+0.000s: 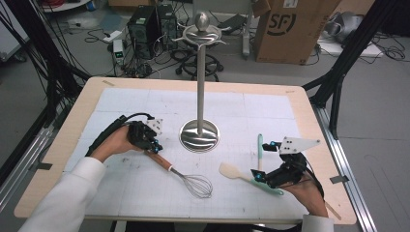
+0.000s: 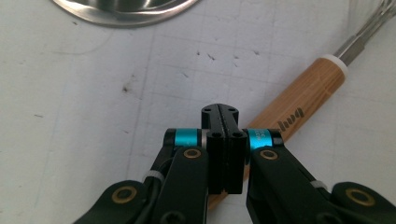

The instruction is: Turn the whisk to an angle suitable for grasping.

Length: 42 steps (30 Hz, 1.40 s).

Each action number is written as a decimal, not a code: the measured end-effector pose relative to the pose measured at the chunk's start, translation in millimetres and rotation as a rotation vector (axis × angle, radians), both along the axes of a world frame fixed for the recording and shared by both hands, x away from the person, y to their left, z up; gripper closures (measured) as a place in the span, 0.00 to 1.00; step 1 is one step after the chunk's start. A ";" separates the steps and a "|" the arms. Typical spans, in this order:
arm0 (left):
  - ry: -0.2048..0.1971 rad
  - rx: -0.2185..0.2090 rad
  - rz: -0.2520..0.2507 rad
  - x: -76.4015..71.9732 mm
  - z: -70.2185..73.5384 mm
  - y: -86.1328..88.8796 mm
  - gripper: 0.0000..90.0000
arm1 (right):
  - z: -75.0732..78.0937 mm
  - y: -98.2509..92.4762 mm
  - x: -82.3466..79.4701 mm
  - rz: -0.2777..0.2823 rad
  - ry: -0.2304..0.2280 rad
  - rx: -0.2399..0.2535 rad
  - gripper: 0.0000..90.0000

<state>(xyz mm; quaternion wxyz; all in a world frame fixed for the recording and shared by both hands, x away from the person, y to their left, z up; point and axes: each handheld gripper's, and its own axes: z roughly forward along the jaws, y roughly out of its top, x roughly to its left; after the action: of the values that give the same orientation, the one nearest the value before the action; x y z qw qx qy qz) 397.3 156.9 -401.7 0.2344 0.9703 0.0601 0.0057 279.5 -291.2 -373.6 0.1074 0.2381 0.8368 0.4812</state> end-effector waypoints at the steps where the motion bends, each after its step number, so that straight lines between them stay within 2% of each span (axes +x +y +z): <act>1: -0.003 0.011 -0.007 -0.8 -0.3 0.0 1.00 | -0.1 0.2 0.2 0.000 -0.001 -0.003 0.00; 6: -0.005 0.024 0.005 -1.3 0.0 2.4 1.00 | -0.3 1.1 0.0 0.001 0.002 -0.002 0.00; 9: 0.014 0.035 -0.004 -3.0 -0.1 5.5 1.00 | 0.3 0.3 -0.6 0.000 0.000 0.002 0.00; 11: 0.013 0.054 -0.013 -3.8 -0.2 8.3 1.00 | 0.3 -0.1 -0.7 0.000 -0.001 0.002 0.00; 14: 0.023 0.061 -0.013 -6.2 -1.9 11.7 1.00 | 0.3 0.0 -0.8 0.001 0.000 0.001 0.00; 19: 0.045 0.056 -0.015 -16.6 -2.2 23.7 1.00 | 0.1 -0.4 -0.6 0.000 0.003 0.003 0.00; 22: 0.066 0.080 -0.034 -26.2 -3.1 32.2 1.00 | 0.1 -1.1 0.0 -0.003 0.003 0.003 0.00; 25: 0.070 0.083 -0.051 -30.4 -3.1 35.0 1.00 | 0.2 -0.8 0.3 -0.005 0.003 0.005 0.00; 27: 0.085 0.072 -0.056 -36.4 -3.3 38.7 1.00 | 0.9 -0.3 0.5 -0.002 0.000 0.002 0.00; 31: 0.071 0.053 -0.057 -39.1 0.9 41.2 1.00 | 2.6 0.8 1.0 0.000 -0.004 0.005 0.00; 32: 0.060 0.011 -0.035 -40.6 7.2 42.2 0.98 | 3.1 0.9 0.9 0.000 -0.001 0.004 0.00; 35: 0.042 -0.014 -0.027 -42.7 14.8 42.6 0.89 | 4.2 0.5 1.4 -0.003 -0.008 0.005 0.00; 36: 0.019 -0.054 -0.025 -47.3 21.2 42.6 0.85 | 4.5 0.3 1.5 -0.002 -0.009 0.006 0.00; 37: 0.019 -0.054 -0.025 -47.3 21.2 42.6 0.80 | 5.0 0.2 1.4 -0.002 -0.008 0.008 0.00; 38: 0.000 -0.066 -0.023 -49.4 24.3 42.6 0.72 | 5.3 -0.1 1.7 -0.002 -0.011 0.009 0.00; 39: -0.018 -0.067 -0.023 -51.3 27.2 42.5 0.72 | 5.3 -0.1 1.7 -0.002 -0.011 0.009 0.00; 40: -0.035 -0.070 -0.017 -53.2 29.6 42.6 0.55 | 5.7 -0.2 1.6 -0.004 -0.007 0.010 0.00; 41: -0.045 -0.072 -0.017 -54.4 31.7 42.5 0.55 | 5.7 -0.2 1.6 -0.004 -0.007 0.010 0.00; 42: -0.056 -0.072 -0.015 -55.9 34.0 41.7 0.35 | 5.9 -0.3 2.2 0.000 -0.012 0.009 0.00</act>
<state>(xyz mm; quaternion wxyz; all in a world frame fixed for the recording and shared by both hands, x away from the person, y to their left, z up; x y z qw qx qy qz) 341.4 198.6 -367.7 0.2709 0.9611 0.0464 0.0288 281.6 -291.5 -367.7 0.1116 0.2357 0.8339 0.4864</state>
